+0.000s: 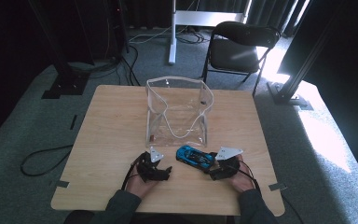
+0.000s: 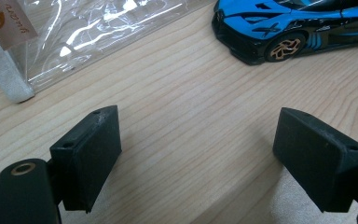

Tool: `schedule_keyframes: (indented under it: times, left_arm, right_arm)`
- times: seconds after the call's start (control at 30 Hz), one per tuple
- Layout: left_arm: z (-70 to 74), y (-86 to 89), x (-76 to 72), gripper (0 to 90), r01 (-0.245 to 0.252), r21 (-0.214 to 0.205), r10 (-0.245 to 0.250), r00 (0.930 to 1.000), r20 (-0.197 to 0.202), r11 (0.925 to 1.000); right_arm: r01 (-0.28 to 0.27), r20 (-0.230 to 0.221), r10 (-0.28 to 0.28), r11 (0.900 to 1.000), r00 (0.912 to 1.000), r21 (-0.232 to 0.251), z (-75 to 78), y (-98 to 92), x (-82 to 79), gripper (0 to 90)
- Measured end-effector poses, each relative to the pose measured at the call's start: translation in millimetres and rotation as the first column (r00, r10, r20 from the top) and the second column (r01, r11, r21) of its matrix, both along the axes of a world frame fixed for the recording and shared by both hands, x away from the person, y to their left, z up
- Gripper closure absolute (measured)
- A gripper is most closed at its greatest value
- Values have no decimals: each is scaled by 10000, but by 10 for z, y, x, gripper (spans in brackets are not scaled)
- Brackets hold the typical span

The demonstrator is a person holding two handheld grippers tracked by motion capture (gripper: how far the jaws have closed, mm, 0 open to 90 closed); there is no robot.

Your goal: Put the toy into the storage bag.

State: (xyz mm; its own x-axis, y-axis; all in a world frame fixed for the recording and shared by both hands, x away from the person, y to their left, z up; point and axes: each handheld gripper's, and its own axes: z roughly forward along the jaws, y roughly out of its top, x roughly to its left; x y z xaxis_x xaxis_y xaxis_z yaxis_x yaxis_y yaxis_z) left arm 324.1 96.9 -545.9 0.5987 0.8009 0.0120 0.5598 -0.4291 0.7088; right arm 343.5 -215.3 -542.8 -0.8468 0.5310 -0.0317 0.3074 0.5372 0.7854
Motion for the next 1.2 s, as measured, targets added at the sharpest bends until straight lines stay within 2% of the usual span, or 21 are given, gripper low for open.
schedule_keyframes:
  times: [0.2, 0.33, 0.47, 0.63, 0.8, 1.13, 1.2]
  left_arm:
    - [0, 0, 0, 152, -2, 4, 2, 10000, -1, 10000]
    - [0, -1, 0, 152, -5, 5, 5, 10000, -1, 10000]
    - [0, -2, 0, 152, -14, -1, 14, 10000, -1, 10000]
    - [0, -2, 0, 152, -11, 2, 11, 10000, -5, 10000]
    - [0, -2, 0, 152, -12, 0, 12, 10000, -6, 10000]
    - [0, -2, 0, 152, -12, 1, 12, 10000, -4, 10000]
    - [-1, -4, 0, 152, -27, -23, 27, 10000, 4, 10000]
  right_arm:
    - [71, 242, -88, 9978, 9997, 664, 108, -16, -45, 243]
    - [114, 306, -162, 9884, 9994, 1515, 220, -44, -62, 247]
    - [370, 426, -470, 9767, 9980, 2116, 310, -78, -70, 248]
    - [587, 424, -706, 9703, 9966, 2347, 361, -100, -80, 249]
    - [684, 672, -886, 9636, 9938, 2586, 463, -112, -110, 249]
    - [857, 703, -1121, 9486, 9912, 3048, 564, -192, -135, 250]
    - [940, 791, -1234, 9482, 9892, 3033, 599, -210, -147, 250]
